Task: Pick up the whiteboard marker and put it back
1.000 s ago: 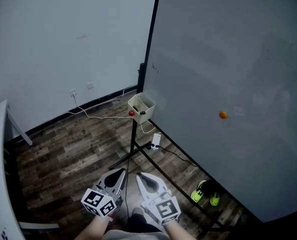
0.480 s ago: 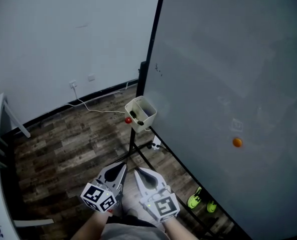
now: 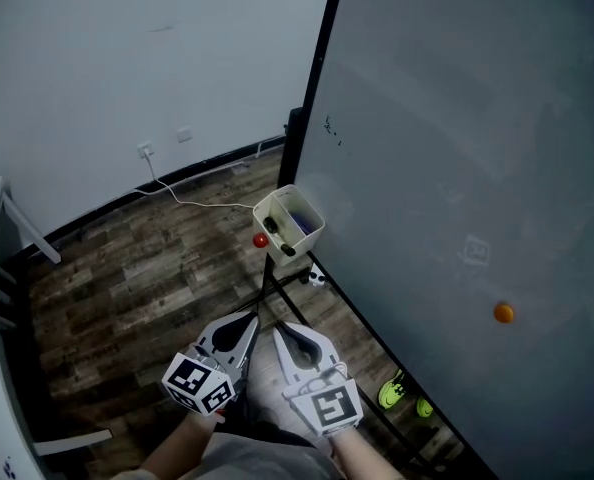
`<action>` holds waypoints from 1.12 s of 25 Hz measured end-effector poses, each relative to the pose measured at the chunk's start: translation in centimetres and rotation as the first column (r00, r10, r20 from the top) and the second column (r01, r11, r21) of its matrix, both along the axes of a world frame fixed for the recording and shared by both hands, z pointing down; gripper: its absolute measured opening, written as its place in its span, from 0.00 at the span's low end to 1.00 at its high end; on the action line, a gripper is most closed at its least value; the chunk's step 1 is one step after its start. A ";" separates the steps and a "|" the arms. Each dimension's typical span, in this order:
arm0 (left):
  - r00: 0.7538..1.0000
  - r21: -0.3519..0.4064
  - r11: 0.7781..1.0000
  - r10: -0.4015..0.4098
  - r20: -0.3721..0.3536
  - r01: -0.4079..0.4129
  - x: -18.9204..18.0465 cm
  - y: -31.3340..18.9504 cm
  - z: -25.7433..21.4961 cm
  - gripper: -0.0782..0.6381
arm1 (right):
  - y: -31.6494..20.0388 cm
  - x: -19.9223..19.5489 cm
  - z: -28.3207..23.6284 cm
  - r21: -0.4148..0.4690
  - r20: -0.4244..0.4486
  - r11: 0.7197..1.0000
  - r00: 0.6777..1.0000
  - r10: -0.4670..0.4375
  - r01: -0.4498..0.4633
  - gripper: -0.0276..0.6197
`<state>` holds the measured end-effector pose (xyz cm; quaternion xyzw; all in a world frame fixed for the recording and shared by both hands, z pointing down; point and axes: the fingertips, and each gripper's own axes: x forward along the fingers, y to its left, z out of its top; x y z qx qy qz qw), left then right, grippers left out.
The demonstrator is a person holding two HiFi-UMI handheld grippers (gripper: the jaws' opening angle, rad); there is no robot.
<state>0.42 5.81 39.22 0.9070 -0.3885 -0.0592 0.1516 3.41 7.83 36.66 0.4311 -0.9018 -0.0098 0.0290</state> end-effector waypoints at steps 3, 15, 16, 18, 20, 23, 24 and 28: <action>0.999 0.003 0.999 0.039 0.007 -0.039 0.3 -1.9 -0.2 0.13 | -1.9 0.0 -0.3 0.000 -0.004 1.000 1.000 0.030 -0.030 0.07; 0.988 -0.010 0.988 0.152 0.027 -0.152 1.2 -8.6 0.6 0.13 | -9.5 1.5 -0.5 -0.009 -0.021 0.990 0.990 0.143 -0.143 0.08; 0.987 -0.010 0.987 0.159 0.027 -0.159 1.2 -9.1 0.9 0.13 | -10.0 1.6 -0.5 -0.011 -0.021 0.989 0.989 0.146 -0.146 0.11; 0.986 -0.016 0.986 0.167 0.028 -0.166 1.1 -9.9 1.2 0.13 | -11.0 1.6 -0.5 -0.016 -0.014 0.988 0.988 0.156 -0.156 0.21; 0.985 -0.028 0.985 0.170 0.029 -0.169 0.9 -10.5 1.2 0.13 | -11.5 1.5 -0.8 -0.020 -0.005 0.984 0.985 0.174 -0.174 0.21; 0.983 -0.031 0.983 0.180 0.030 -0.179 0.7 -11.1 1.3 0.13 | -12.4 1.3 -1.0 -0.017 -0.003 0.981 0.981 0.194 -0.194 0.21; 0.982 -0.032 0.983 0.184 0.033 -0.183 0.8 -11.4 1.5 0.13 | -12.8 1.4 -1.0 -0.016 -0.001 0.980 0.980 0.200 -0.200 0.22; 0.980 -0.036 0.980 0.198 0.036 -0.197 1.3 -12.4 2.8 0.13 | -14.3 2.0 -0.6 -0.006 0.003 0.976 0.976 0.218 -0.218 0.22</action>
